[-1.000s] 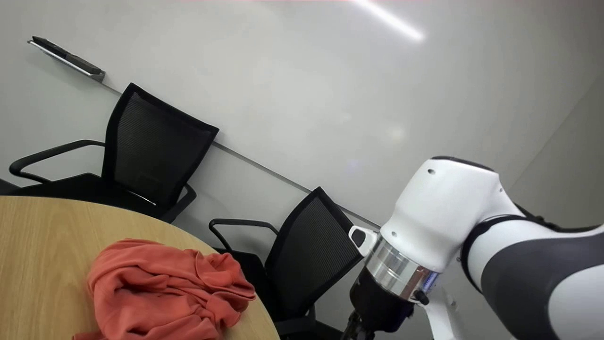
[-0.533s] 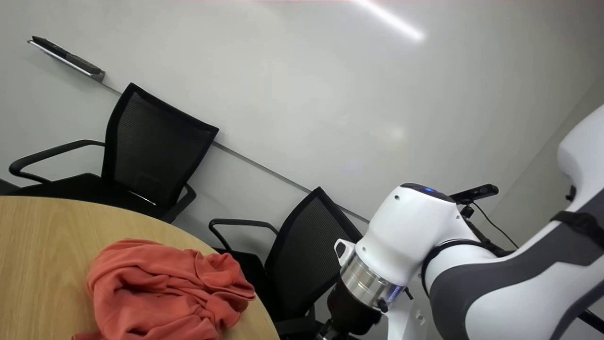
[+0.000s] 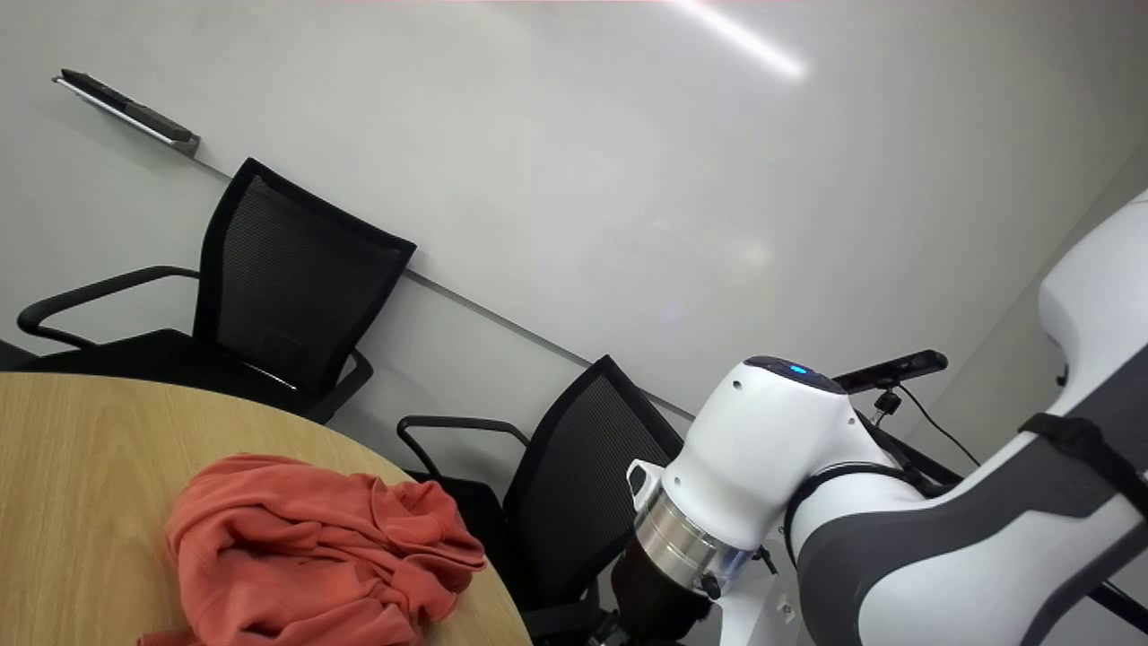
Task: Pour the sweets in the cup onto the table
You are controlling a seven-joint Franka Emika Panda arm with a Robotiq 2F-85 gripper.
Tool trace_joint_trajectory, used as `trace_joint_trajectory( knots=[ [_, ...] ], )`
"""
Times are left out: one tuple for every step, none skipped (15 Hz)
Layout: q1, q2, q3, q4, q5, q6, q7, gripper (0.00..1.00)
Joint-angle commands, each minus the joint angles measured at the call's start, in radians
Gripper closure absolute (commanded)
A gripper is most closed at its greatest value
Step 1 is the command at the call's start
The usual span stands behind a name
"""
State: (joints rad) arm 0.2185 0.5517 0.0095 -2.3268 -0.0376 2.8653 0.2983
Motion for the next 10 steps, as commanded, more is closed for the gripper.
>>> trace_joint_trajectory(
  knots=[
    [0.019,0.022,-0.028,0.023,0.017,0.002,0.003,0.00],
    [0.015,0.032,-0.031,0.031,0.020,0.005,0.003,0.00],
    [0.012,0.040,-0.034,0.038,0.023,0.009,0.003,0.00],
    [0.001,0.049,-0.029,0.047,0.029,0.003,-0.005,0.00],
    [-0.013,0.060,-0.020,0.058,0.038,0.002,-0.016,0.00],
    [-0.019,0.074,-0.017,0.071,0.044,0.002,-0.018,0.00],
    [-0.023,0.088,-0.015,0.083,0.051,0.001,-0.020,0.00],
    [-0.023,0.105,-0.016,0.096,0.054,0.005,-0.019,0.00],
    [-0.026,0.122,-0.015,0.109,0.057,0.008,-0.021,0.00],
    [-0.030,0.138,-0.014,0.121,0.059,0.005,-0.025,0.00]
  ],
)
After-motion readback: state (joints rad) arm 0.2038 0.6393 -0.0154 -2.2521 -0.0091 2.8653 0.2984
